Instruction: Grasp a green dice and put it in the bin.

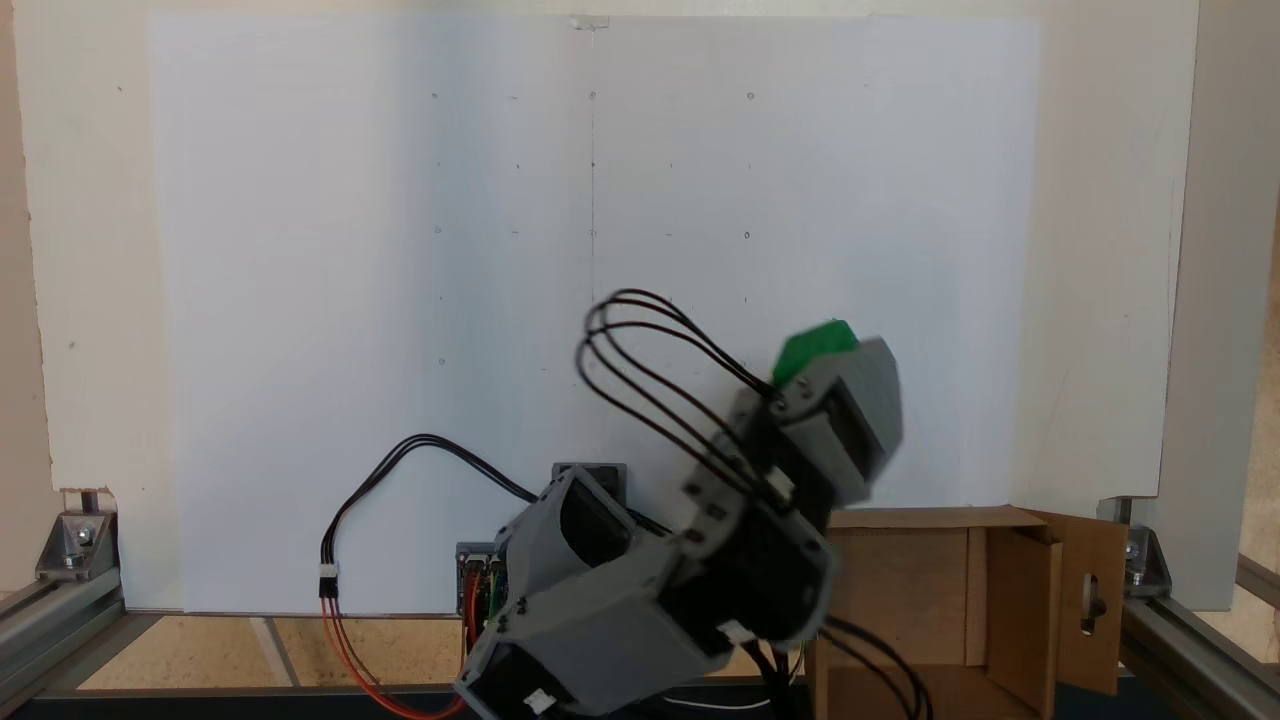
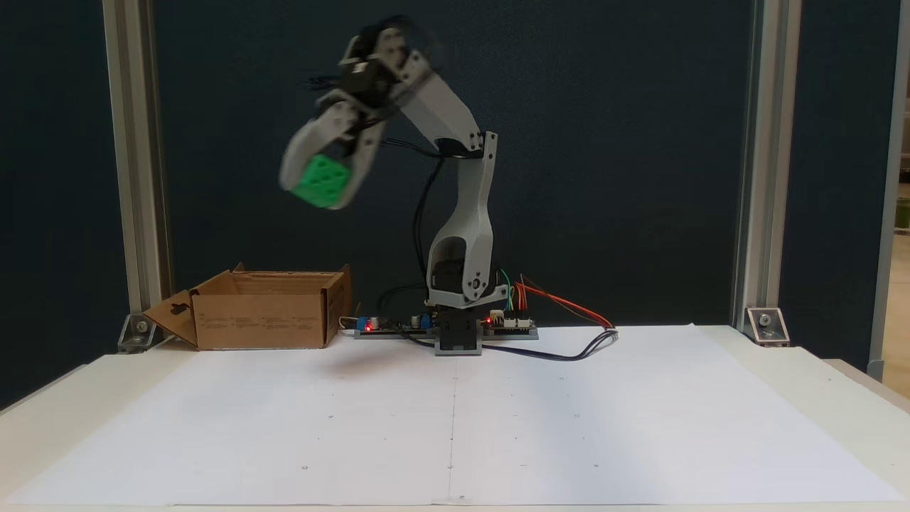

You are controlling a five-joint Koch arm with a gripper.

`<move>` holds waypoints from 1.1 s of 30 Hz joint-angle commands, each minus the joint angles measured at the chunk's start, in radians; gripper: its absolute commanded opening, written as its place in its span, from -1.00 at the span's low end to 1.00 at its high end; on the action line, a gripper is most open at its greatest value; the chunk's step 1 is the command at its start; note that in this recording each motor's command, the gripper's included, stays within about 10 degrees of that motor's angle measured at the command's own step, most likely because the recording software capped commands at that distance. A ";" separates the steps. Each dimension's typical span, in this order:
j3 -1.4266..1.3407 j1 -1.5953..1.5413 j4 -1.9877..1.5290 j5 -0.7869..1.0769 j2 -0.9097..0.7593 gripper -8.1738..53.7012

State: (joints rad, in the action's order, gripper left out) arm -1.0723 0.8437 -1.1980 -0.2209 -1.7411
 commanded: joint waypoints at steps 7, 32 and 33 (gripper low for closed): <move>0.060 0.598 0.038 0.403 0.164 -0.36; 0.031 0.867 0.272 0.422 0.304 0.72; 0.031 0.792 0.279 0.388 0.258 0.72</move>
State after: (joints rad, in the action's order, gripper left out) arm -1.0738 1.7303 -0.9480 0.2915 -1.3683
